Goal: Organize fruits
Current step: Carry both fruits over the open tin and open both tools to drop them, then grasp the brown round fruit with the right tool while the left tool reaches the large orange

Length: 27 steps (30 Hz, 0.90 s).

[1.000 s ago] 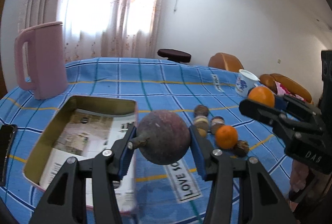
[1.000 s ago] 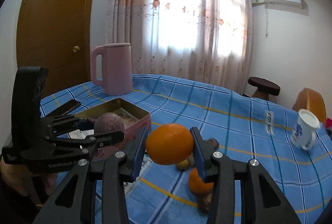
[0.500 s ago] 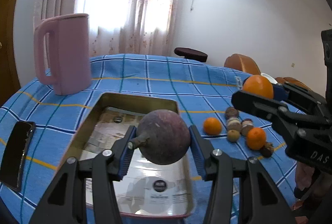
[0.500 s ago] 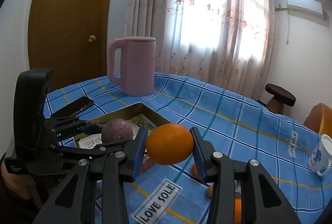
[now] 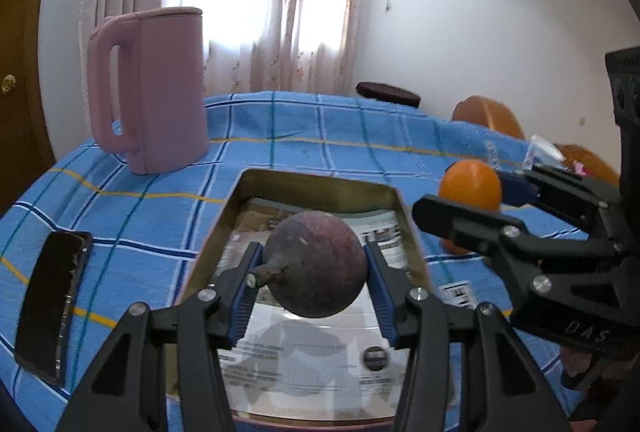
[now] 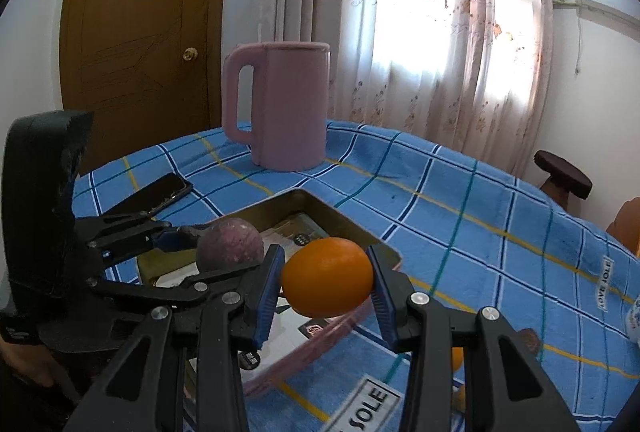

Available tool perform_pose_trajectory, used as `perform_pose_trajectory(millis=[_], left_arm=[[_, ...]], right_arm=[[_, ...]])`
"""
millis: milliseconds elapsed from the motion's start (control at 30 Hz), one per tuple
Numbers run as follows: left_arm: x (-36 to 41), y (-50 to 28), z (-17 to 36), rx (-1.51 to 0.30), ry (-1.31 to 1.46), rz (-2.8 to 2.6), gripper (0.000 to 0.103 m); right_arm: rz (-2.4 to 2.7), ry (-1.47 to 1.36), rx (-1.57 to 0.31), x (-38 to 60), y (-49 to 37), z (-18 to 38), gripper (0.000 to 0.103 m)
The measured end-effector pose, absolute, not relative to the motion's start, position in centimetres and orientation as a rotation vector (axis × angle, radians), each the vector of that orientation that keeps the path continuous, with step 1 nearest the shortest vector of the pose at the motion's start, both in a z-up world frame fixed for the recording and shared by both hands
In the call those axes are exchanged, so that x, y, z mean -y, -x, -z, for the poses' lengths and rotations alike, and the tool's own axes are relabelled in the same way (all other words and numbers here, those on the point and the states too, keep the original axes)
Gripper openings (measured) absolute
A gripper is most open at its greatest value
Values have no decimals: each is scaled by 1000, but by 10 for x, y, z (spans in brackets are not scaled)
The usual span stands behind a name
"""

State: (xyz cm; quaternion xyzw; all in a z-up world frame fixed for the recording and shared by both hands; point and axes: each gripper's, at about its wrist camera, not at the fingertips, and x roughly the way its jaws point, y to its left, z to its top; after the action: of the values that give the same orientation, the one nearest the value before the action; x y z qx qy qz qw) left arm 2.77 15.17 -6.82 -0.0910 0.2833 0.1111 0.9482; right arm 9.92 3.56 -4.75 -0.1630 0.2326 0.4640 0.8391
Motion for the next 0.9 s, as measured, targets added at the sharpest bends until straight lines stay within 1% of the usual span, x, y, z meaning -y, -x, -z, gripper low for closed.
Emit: perform_pose_trajectory(millis=[433,533,567,633,667,700,800,900], left_arm=[[-169,-28,75,-606,186,-265,52],[-172,-25,74,-599,191,-285,52],[-172,-24,74,-592,192,-283,54],[-172,-19,70,-567,202,-281,71],[-170,-15,67,-549,202,-287,75],[-168,-13,64,-535,199,-287,78],[-157,-8,56,-502,200,-264,80],[-142,-6,49,-483,196,-226,85]], right_arm=[[-1009,381,-616,-58,-108,81,44],[-1021,397,-618,-60,-104,85,44],[-1025,397,-617,-60,-103,86,45],[-1025,388,-609,-57,-101,84,52],[-1024,383,-601,-54,-99,83,59],[-1021,379,-590,-50,-97,81,61],[-988,352,-561,-26,-92,72,61],[-945,316,-542,10,-91,64,61]])
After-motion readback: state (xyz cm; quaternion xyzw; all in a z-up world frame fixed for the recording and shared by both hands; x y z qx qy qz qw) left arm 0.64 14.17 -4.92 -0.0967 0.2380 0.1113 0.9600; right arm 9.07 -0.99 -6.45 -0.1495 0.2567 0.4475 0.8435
